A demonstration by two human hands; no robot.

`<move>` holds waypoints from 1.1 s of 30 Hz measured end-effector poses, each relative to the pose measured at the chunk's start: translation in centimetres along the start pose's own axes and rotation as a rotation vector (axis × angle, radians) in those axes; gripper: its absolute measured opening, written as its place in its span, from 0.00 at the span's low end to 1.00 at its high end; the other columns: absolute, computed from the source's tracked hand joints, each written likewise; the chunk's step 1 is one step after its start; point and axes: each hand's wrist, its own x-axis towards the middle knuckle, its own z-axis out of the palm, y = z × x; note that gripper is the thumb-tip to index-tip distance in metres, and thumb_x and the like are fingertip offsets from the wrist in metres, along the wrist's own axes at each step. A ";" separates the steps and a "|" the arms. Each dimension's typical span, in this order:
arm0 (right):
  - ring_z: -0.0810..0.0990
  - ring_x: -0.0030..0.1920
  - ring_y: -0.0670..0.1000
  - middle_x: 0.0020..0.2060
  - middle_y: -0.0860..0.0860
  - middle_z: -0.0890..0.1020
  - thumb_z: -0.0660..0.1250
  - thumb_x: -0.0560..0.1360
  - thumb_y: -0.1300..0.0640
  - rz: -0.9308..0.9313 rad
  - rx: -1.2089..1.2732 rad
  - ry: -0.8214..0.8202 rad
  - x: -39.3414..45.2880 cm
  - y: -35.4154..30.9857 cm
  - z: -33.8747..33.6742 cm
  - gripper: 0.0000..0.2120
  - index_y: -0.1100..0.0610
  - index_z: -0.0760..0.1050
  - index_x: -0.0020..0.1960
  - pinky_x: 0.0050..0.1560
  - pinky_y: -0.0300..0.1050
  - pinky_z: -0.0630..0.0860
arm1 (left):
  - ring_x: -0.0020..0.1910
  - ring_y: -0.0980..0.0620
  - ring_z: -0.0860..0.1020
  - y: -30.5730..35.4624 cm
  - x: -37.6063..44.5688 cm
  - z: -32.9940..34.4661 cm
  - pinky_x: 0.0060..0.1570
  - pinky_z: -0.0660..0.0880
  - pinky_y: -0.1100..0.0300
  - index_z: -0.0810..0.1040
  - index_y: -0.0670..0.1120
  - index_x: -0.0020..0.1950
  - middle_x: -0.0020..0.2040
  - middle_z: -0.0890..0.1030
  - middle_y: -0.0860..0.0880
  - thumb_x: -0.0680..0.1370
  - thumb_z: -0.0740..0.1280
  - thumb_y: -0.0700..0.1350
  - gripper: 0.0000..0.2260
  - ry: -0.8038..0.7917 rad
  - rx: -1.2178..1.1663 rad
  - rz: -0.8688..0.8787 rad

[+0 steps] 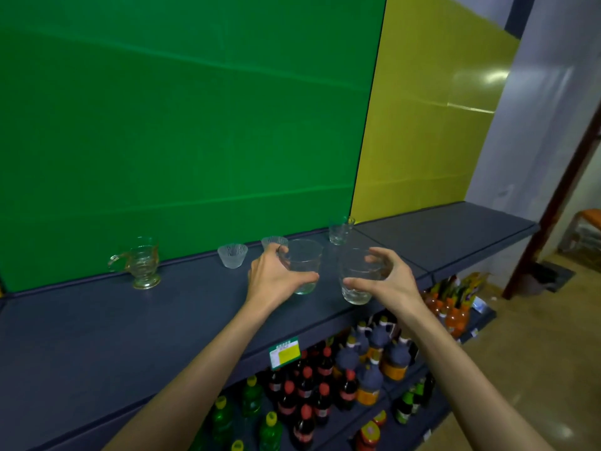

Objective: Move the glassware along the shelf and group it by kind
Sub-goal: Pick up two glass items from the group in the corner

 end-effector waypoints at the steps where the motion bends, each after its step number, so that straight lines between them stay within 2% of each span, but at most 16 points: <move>1: 0.80 0.55 0.45 0.54 0.42 0.81 0.86 0.55 0.47 -0.004 0.001 -0.009 1.2 0.5 -0.3 0.41 0.48 0.74 0.64 0.52 0.42 0.76 | 0.52 0.50 0.79 0.3 0.8 1.0 0.51 0.77 0.55 0.73 0.51 0.58 0.46 0.78 0.58 0.59 0.81 0.59 0.33 0.008 0.015 -0.011; 4: 0.79 0.55 0.46 0.53 0.42 0.81 0.86 0.56 0.48 -0.007 0.013 -0.047 5.1 2.1 -0.9 0.40 0.48 0.74 0.64 0.50 0.41 0.73 | 0.54 0.50 0.78 1.0 3.1 4.2 0.55 0.75 0.55 0.74 0.49 0.62 0.49 0.79 0.55 0.60 0.81 0.58 0.35 0.032 0.051 -0.052; 8: 0.80 0.56 0.49 0.53 0.42 0.81 0.86 0.55 0.48 -0.022 0.007 -0.121 10.1 4.6 -1.5 0.41 0.49 0.74 0.64 0.56 0.48 0.77 | 0.54 0.51 0.77 1.8 6.0 8.2 0.48 0.68 0.60 0.73 0.46 0.64 0.52 0.80 0.52 0.61 0.82 0.58 0.36 0.075 0.070 -0.116; 11: 0.80 0.55 0.48 0.54 0.44 0.81 0.86 0.56 0.48 -0.047 -0.038 -0.173 13.4 6.2 -2.4 0.41 0.50 0.73 0.65 0.55 0.47 0.76 | 0.53 0.51 0.78 2.1 8.0 10.7 0.46 0.70 0.60 0.72 0.44 0.64 0.53 0.80 0.51 0.61 0.82 0.56 0.37 0.127 0.084 -0.151; 14: 0.79 0.57 0.49 0.56 0.44 0.81 0.86 0.56 0.45 -0.072 -0.080 -0.227 16.4 7.9 -3.2 0.44 0.50 0.73 0.67 0.58 0.51 0.77 | 0.52 0.50 0.78 2.3 10.1 13.1 0.45 0.74 0.58 0.71 0.44 0.62 0.52 0.79 0.50 0.60 0.83 0.55 0.37 0.183 0.108 -0.180; 16: 0.79 0.57 0.49 0.56 0.44 0.81 0.85 0.56 0.45 -0.069 -0.077 -0.252 18.0 9.1 -3.5 0.44 0.50 0.72 0.68 0.59 0.53 0.77 | 0.50 0.50 0.78 2.3 11.4 14.5 0.44 0.74 0.58 0.71 0.43 0.63 0.52 0.79 0.49 0.61 0.83 0.55 0.37 0.219 0.122 -0.202; 23: 0.80 0.55 0.49 0.54 0.45 0.81 0.85 0.55 0.44 -0.106 -0.106 -0.297 21.7 10.8 -3.1 0.44 0.51 0.72 0.67 0.55 0.49 0.78 | 0.57 0.44 0.78 2.0 14.6 17.8 0.57 0.77 0.49 0.73 0.44 0.67 0.56 0.81 0.46 0.58 0.82 0.57 0.42 0.302 0.200 -0.262; 27: 0.81 0.53 0.48 0.51 0.44 0.81 0.85 0.53 0.42 -0.139 -0.122 -0.313 23.0 11.1 -2.1 0.46 0.52 0.73 0.67 0.55 0.49 0.78 | 0.60 0.43 0.77 1.7 15.6 18.4 0.59 0.76 0.49 0.72 0.43 0.70 0.61 0.80 0.44 0.59 0.82 0.56 0.43 0.339 0.195 -0.315; 33: 0.81 0.54 0.49 0.53 0.46 0.81 0.85 0.55 0.43 -0.132 -0.142 -0.363 24.6 11.8 -1.7 0.47 0.53 0.72 0.69 0.55 0.49 0.78 | 0.65 0.40 0.75 1.8 16.9 19.1 0.62 0.74 0.50 0.67 0.43 0.75 0.64 0.78 0.40 0.63 0.82 0.57 0.46 0.336 0.225 -0.337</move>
